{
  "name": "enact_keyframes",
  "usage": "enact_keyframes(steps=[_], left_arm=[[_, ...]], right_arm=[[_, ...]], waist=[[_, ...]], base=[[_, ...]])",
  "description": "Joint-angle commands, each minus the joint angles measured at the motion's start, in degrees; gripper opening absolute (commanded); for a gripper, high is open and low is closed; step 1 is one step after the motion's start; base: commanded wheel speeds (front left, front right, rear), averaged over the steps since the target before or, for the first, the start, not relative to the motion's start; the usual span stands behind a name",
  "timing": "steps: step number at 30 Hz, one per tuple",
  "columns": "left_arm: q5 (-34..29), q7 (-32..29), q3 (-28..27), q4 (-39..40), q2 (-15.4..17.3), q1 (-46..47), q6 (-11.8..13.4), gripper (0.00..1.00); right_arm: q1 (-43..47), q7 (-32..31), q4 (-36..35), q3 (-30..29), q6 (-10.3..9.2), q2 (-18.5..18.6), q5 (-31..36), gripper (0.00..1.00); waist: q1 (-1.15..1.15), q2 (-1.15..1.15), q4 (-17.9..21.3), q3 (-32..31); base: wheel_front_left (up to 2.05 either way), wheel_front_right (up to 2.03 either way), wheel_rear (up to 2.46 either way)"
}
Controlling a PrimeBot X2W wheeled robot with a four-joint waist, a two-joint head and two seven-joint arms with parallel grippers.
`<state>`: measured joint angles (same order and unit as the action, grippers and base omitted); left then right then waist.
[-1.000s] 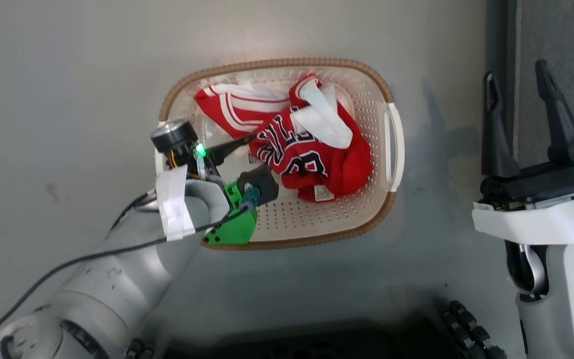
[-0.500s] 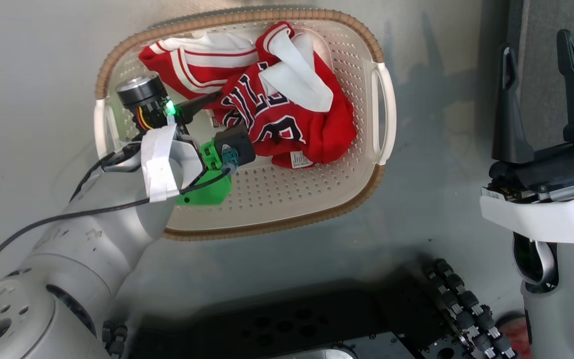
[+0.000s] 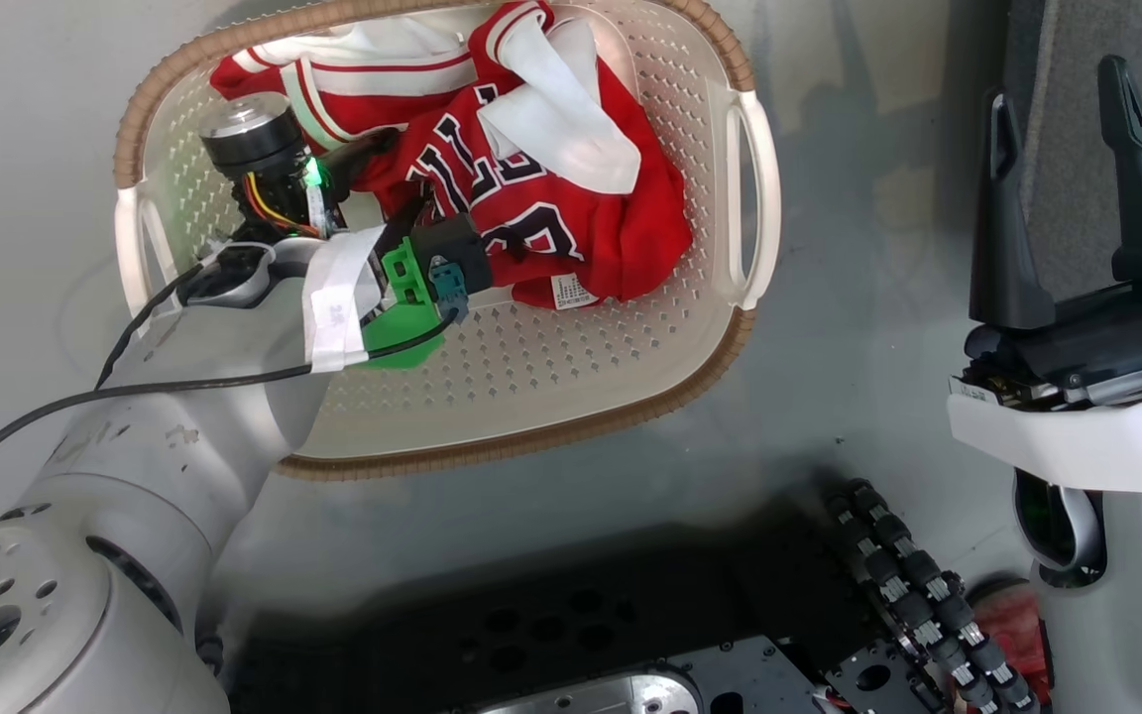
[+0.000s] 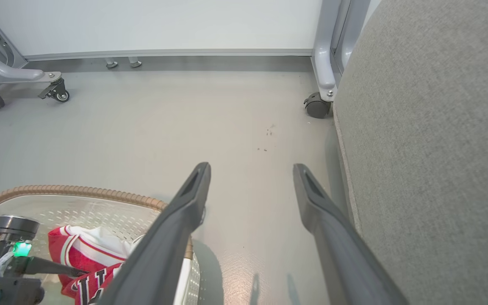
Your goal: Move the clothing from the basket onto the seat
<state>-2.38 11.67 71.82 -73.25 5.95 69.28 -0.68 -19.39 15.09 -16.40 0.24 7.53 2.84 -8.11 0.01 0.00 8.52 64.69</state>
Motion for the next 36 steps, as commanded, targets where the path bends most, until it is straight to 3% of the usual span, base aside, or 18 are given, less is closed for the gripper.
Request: enact_keyframes(steps=[1, 3, 4, 5, 6, 7, 14, 22, 36], left_arm=[[-0.23, 0.48, 0.00, -0.25, 0.00, 1.26, 1.12, 1.00], [-0.26, 1.14, 0.00, -0.28, -0.06, 1.49, 3.00, 1.00], [-0.43, 1.37, 0.05, -0.29, -0.06, 1.55, 3.67, 0.91], [-0.40, 1.70, 0.06, -0.33, -0.06, 1.53, 4.36, 0.39], [-0.07, 1.87, -0.03, -0.35, -0.08, 1.44, 4.60, 0.16], [0.39, 2.10, -0.20, -0.36, -0.11, 1.37, 4.55, 0.00], [1.26, 3.02, -0.12, -0.43, -0.38, 1.55, 2.91, 0.00], [2.42, 3.60, -0.19, 1.01, -0.93, 1.60, 3.94, 0.00], [9.63, 3.56, -4.22, 19.12, 0.89, -14.66, 5.70, 0.00]], right_arm=[[0.59, 0.12, -0.30, -0.04, -0.09, 0.10, -0.45, 1.00], [1.00, 0.12, -0.30, -0.12, -0.09, 0.10, -0.55, 1.00], [1.07, 0.12, -0.32, -0.10, -0.08, 0.10, -0.57, 1.00], [1.15, 0.11, -0.28, -0.17, -0.09, 0.10, -0.67, 1.00], [1.21, 0.11, -0.27, -0.22, -0.09, 0.10, -0.75, 1.00], [1.30, 0.11, -0.27, -0.26, -0.09, 0.09, -0.80, 1.00], [1.13, 0.11, 0.24, -0.63, -0.09, 0.09, -1.26, 1.00], [-1.83, 0.11, 0.85, -0.36, -0.09, 0.10, -2.10, 1.00], [0.90, 0.11, 5.11, -0.06, -0.08, 0.13, -1.58, 1.00]], waist=[[-0.01, 0.00, 0.13, 0.16], [-0.01, 0.00, 0.21, 0.24], [-0.01, 0.00, 0.25, 0.27], [-0.01, 0.00, 0.27, 0.31], [-0.01, 0.00, 0.27, 0.32], [-0.01, 0.00, 0.28, 0.33], [-0.01, 0.00, 0.41, 0.22], [-0.01, 0.00, -0.01, -1.10], [-0.01, 0.00, -3.74, -18.75]], base=[[0.00, 0.00, 0.00], [0.00, 0.00, 0.00], [0.00, 0.00, 0.00], [0.00, 0.00, 0.00], [0.00, 0.00, 0.00], [0.00, 0.00, 0.00], [0.00, 0.00, 0.00], [0.00, 0.00, 0.00], [0.00, 0.00, 0.00]])
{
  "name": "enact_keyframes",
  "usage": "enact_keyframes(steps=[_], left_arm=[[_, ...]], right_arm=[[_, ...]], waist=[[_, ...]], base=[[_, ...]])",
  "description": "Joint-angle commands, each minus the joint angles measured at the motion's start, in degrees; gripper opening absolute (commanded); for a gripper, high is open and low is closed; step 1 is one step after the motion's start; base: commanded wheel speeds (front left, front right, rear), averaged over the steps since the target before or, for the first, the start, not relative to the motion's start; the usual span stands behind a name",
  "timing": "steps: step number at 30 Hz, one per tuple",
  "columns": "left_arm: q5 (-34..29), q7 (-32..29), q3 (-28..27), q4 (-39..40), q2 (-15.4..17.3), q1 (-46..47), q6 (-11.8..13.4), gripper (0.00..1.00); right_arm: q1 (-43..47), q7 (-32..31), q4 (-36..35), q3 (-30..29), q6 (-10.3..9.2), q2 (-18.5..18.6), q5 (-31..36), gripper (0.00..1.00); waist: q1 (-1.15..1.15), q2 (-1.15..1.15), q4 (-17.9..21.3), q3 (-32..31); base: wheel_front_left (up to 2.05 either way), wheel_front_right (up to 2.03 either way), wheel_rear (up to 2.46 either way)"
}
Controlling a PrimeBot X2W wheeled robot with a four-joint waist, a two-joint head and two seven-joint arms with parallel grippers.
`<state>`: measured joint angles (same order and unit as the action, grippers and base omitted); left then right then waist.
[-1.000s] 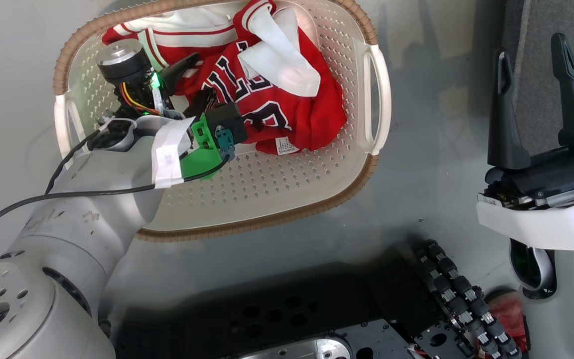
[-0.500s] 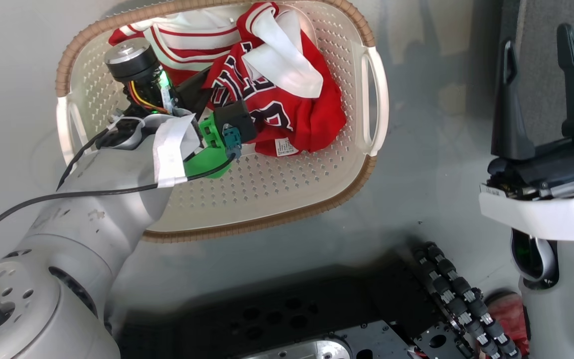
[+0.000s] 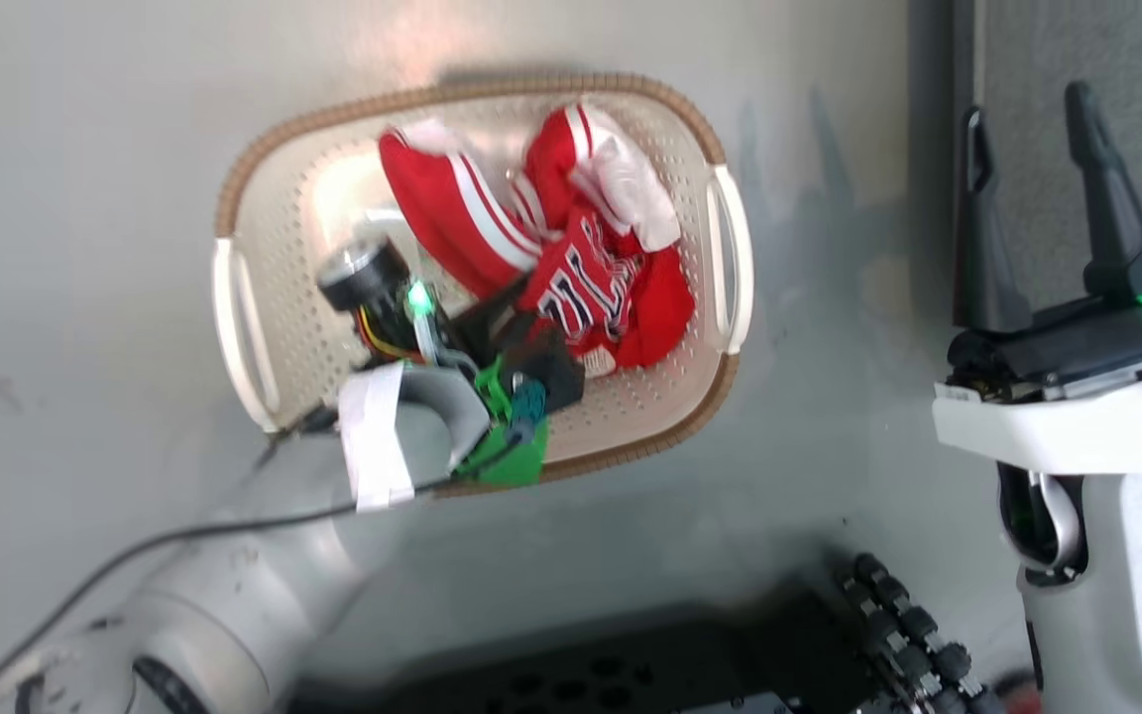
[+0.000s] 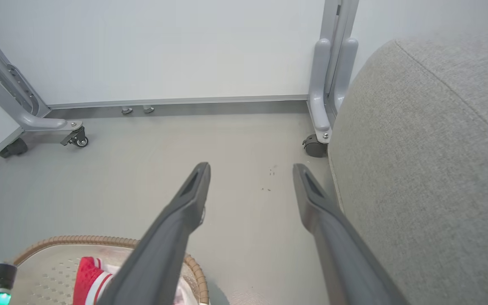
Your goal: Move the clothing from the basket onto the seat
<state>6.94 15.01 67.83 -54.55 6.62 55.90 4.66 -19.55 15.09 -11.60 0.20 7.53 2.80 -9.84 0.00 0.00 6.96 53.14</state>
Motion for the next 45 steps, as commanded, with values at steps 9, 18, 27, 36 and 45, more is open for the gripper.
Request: enact_keyframes(steps=[9, 18, 27, 36, 45], left_arm=[[6.27, 0.21, -8.56, 11.36, 1.34, -12.65, 1.52, 0.00], [6.92, 0.21, -17.07, 21.31, 1.99, -22.52, 1.93, 0.00], [5.74, 0.21, -26.33, 30.79, 2.99, -31.44, 3.29, 0.00], [3.51, 0.22, -32.72, 37.93, 2.84, -36.67, 3.72, 0.00], [0.95, 0.22, -34.77, 41.73, 2.13, -38.36, 1.94, 0.00]], right_arm=[[5.59, 0.11, 3.69, 0.91, -0.09, 0.17, -1.60, 1.00], [11.07, 0.11, 7.46, 3.38, -0.09, 0.17, -1.55, 1.00], [15.99, 0.11, 9.38, 4.53, -0.09, 0.18, -3.18, 1.00], [19.28, 0.11, 10.47, 6.95, -0.09, 0.18, -3.59, 1.00], [20.43, 0.11, 12.83, 12.13, -0.09, 0.18, -2.79, 1.00]], waist=[[0.00, 0.00, -3.61, -20.19], [0.00, 0.00, -4.65, -33.17], [0.00, 0.00, -4.44, -42.58], [0.00, 0.00, -3.38, -48.16], [0.00, 0.00, -2.41, -51.50]], base=[[0.00, 0.00, 0.00], [0.00, 0.00, 0.00], [0.00, 0.00, 0.00], [0.00, 0.00, 0.00], [0.00, 0.00, 0.00]])
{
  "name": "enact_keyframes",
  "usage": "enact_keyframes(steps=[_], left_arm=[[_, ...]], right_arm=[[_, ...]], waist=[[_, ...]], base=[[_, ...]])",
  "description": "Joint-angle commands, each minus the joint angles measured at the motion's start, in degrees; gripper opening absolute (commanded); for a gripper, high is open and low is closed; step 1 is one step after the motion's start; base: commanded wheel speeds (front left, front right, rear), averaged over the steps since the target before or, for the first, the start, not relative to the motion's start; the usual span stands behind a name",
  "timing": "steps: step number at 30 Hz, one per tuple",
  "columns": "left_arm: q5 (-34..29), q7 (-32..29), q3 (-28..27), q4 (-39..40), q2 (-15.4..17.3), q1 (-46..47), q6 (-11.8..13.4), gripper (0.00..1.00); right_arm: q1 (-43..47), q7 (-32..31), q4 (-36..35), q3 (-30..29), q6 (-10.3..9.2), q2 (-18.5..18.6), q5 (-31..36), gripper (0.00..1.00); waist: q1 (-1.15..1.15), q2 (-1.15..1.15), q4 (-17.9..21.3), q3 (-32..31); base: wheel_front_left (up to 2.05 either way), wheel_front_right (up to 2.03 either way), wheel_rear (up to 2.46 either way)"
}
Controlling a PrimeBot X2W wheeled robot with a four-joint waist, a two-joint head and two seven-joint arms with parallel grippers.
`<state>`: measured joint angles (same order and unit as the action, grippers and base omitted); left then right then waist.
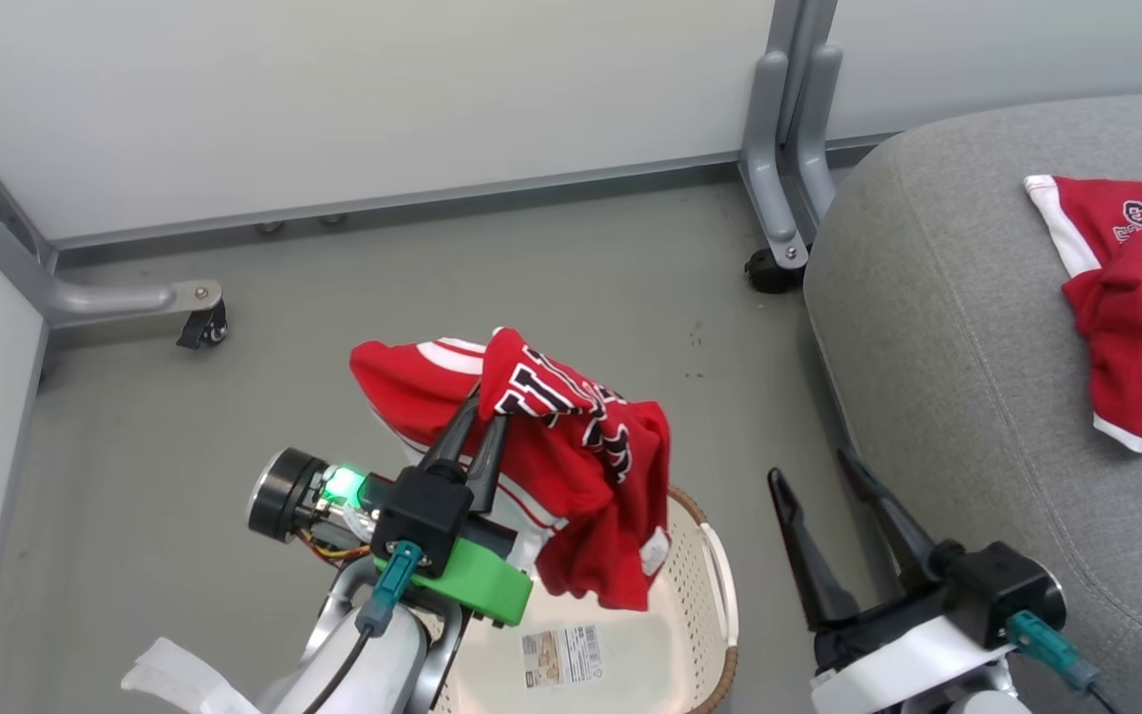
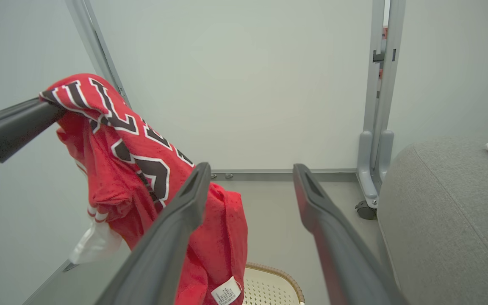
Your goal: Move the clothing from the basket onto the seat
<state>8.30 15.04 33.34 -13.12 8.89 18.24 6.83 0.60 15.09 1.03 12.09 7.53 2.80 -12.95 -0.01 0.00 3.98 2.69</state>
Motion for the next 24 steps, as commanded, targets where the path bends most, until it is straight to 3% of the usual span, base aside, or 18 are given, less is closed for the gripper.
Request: enact_keyframes(steps=[1, 15, 24], left_arm=[[-0.32, 0.19, -0.34, 0.64, -0.41, -0.75, -0.50, 0.00], [-0.29, 0.19, 2.37, 3.44, -4.46, 2.25, -6.33, 0.00], [0.31, 0.20, 6.48, 5.10, -5.57, 3.70, -8.60, 0.00]], right_arm=[[0.15, 0.11, 0.45, 0.69, -0.09, 0.18, 0.65, 1.00], [-6.86, 0.11, 7.88, 8.23, -0.09, 2.19, 6.32, 1.00], [-9.92, 0.11, 9.01, 6.54, -0.09, 1.27, 8.66, 1.00]], waist=[[0.01, 0.00, 0.61, -1.16], [0.01, 0.00, -1.28, 0.64], [0.01, 0.00, -2.73, 1.60]], base=[[0.00, 0.00, 0.00], [0.00, 0.00, 0.00], [0.00, 0.00, 0.00]])
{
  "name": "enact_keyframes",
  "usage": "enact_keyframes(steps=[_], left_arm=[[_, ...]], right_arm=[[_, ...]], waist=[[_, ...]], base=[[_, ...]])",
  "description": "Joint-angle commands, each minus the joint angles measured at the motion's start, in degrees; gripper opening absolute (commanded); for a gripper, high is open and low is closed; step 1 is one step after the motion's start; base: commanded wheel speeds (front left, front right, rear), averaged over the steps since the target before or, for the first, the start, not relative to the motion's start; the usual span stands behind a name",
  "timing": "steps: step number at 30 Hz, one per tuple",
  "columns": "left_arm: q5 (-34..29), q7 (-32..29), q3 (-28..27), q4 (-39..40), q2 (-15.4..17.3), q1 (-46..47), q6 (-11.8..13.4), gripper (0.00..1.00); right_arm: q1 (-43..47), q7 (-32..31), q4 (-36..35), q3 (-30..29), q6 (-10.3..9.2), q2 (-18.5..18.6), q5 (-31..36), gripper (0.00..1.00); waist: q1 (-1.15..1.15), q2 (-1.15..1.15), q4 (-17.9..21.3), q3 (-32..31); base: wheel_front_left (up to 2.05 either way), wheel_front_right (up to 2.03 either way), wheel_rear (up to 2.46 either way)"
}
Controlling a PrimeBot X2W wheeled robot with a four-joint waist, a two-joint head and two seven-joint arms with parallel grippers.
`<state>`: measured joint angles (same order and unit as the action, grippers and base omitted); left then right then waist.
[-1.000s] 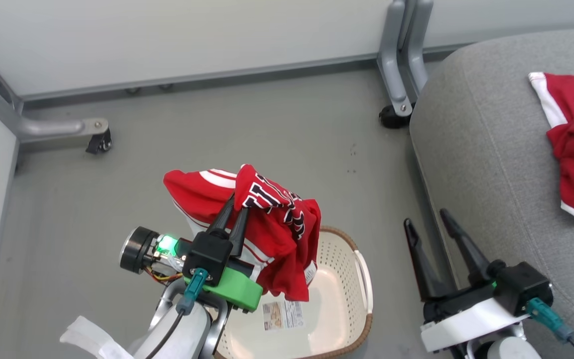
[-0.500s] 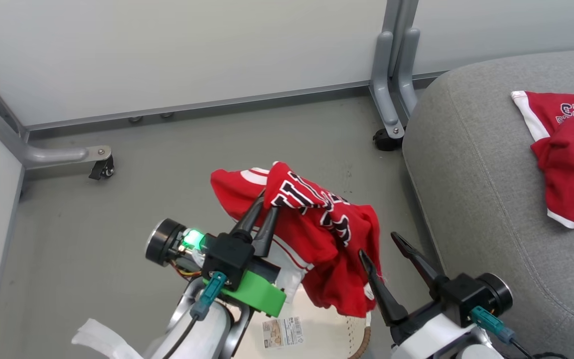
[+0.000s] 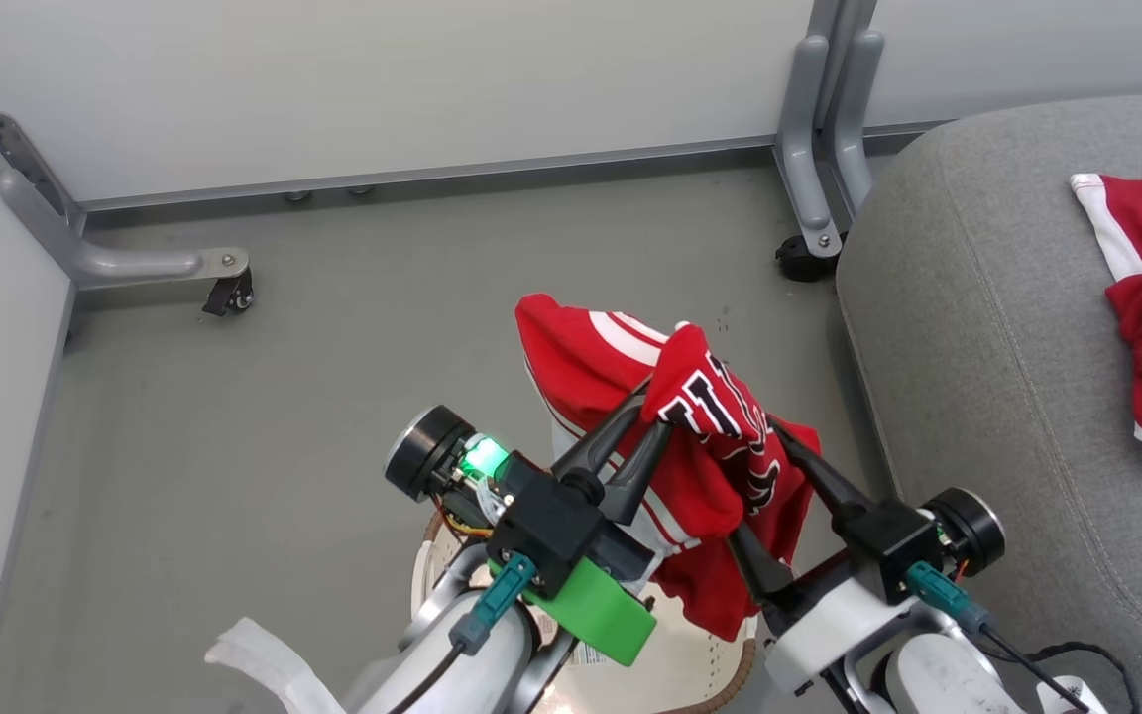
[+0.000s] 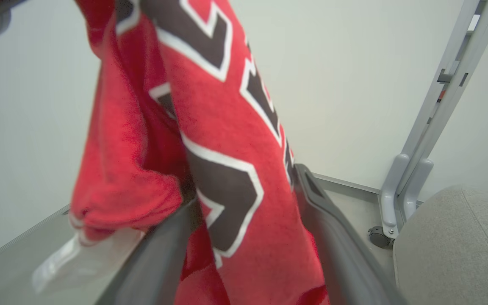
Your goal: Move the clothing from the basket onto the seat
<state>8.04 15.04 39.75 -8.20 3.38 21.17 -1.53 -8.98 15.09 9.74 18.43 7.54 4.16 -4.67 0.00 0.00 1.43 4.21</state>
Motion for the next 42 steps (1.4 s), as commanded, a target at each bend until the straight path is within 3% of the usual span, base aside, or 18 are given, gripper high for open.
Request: enact_keyframes(steps=[1, 14, 15, 16, 17, 40, 41, 42], left_arm=[[0.71, 0.20, 0.44, 0.21, -0.15, 0.94, -0.41, 0.00], [1.22, 0.20, 2.25, 0.37, -0.38, 1.55, -0.28, 0.00], [1.21, 0.20, 2.30, 0.28, -0.39, 1.67, -0.33, 0.00], [1.19, 0.20, 2.31, 0.19, -0.36, 1.77, -0.35, 0.00], [1.21, 0.20, 2.35, -0.08, -0.27, 1.82, -0.42, 0.00], [5.42, -0.70, 1.88, -7.23, 1.71, 0.21, -1.69, 0.00], [5.62, -0.88, 1.89, -7.28, 1.70, 0.21, -1.80, 0.08], [5.98, -1.18, 2.09, -7.34, 1.74, 0.21, -2.10, 0.80]], right_arm=[[-0.37, 0.11, 1.02, 0.51, -0.10, -0.05, 0.42, 1.00], [0.22, 0.11, 6.53, 1.07, -0.10, 0.76, -0.48, 0.97], [0.11, 0.11, 6.78, 1.25, -0.10, 0.81, -0.55, 0.49], [-0.02, 0.11, 6.86, 1.36, -0.10, 0.83, -0.61, 0.44], [-0.17, 0.11, 6.84, 1.50, -0.10, 0.83, -0.83, 0.00], [0.70, 0.11, 6.73, 1.60, -0.10, 0.96, -5.22, 0.00], [0.68, 0.11, 6.72, 1.54, -0.10, 0.91, -5.39, 0.00], [0.67, 0.11, 6.54, 1.24, -0.10, 0.83, -5.61, 0.00]], waist=[[0.00, 0.00, -0.28, 0.01], [0.00, 0.00, -0.10, 0.17], [0.00, 0.00, -0.04, 0.28], [0.00, 0.00, 0.00, 0.37], [0.00, 0.00, 0.03, 0.47], [0.00, 0.00, 0.65, 1.59], [0.00, 0.00, 0.69, 1.59], [0.00, 0.00, 0.74, 1.58]], base=[[0.00, 0.00, 0.00], [0.00, 0.00, 0.00], [0.00, 0.00, 0.00], [0.00, 0.00, 0.00], [0.00, 0.00, 0.00], [0.00, 0.00, 0.00], [0.00, 0.00, 0.00], [0.00, 0.00, 0.00]])
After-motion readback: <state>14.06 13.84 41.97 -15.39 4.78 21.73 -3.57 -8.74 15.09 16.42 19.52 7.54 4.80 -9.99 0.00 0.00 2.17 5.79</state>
